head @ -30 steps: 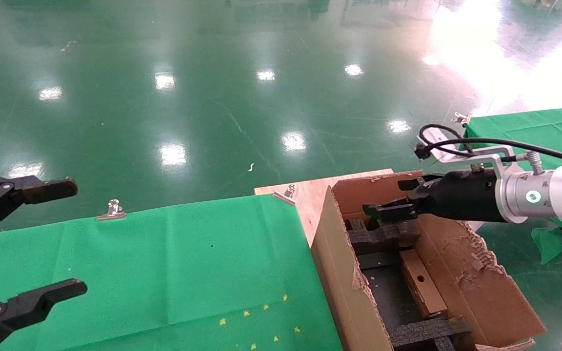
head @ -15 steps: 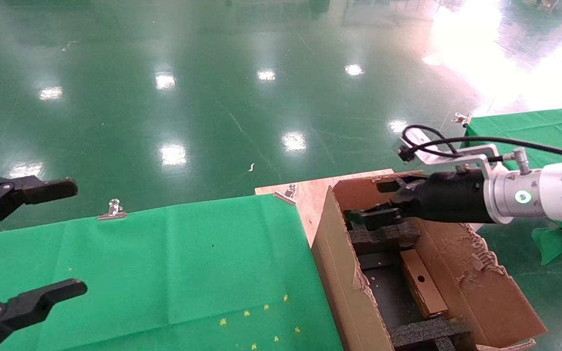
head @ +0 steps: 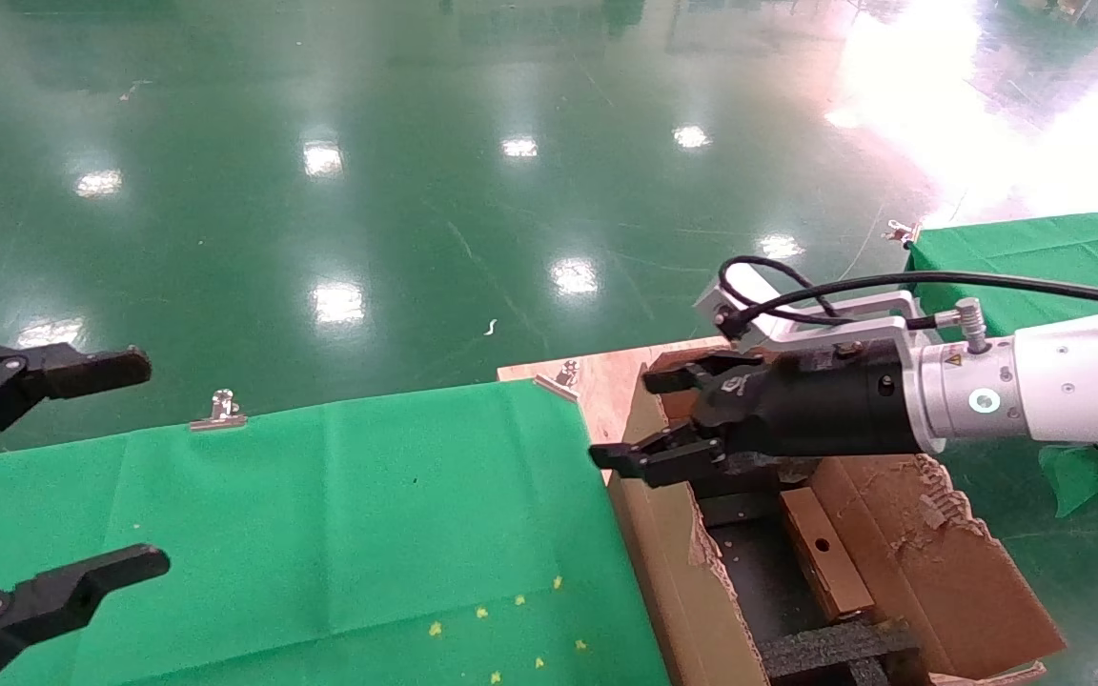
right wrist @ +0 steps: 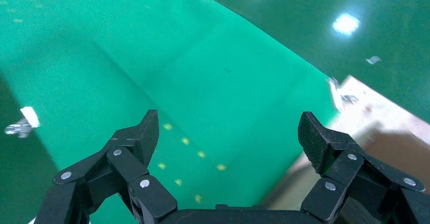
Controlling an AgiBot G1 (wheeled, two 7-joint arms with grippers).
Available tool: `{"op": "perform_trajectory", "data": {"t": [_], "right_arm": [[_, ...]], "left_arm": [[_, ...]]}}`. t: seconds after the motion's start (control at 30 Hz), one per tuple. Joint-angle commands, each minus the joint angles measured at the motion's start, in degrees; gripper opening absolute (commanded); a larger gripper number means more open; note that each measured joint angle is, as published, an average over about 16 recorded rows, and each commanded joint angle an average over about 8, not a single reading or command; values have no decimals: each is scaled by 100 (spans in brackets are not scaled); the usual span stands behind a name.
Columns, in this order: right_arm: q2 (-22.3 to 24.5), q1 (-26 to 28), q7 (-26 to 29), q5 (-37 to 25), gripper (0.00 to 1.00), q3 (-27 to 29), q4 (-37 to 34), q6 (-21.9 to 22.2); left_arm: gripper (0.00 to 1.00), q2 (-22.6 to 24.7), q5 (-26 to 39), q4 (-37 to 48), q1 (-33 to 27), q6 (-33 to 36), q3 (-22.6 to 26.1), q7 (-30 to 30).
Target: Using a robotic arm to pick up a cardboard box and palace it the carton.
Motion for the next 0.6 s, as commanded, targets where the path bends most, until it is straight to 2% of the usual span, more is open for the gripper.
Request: {"op": "perform_trajectory", "data": {"t": [0.03, 0.6], "right_arm": [[-58, -125, -179, 125, 100, 207, -16, -131], [-546, -1179, -1693, 1181, 100, 1959, -151, -1241]], "left_arm": [[100, 0, 0, 0, 0, 0, 0, 0], [100, 0, 0, 0, 0, 0, 0, 0]]}}
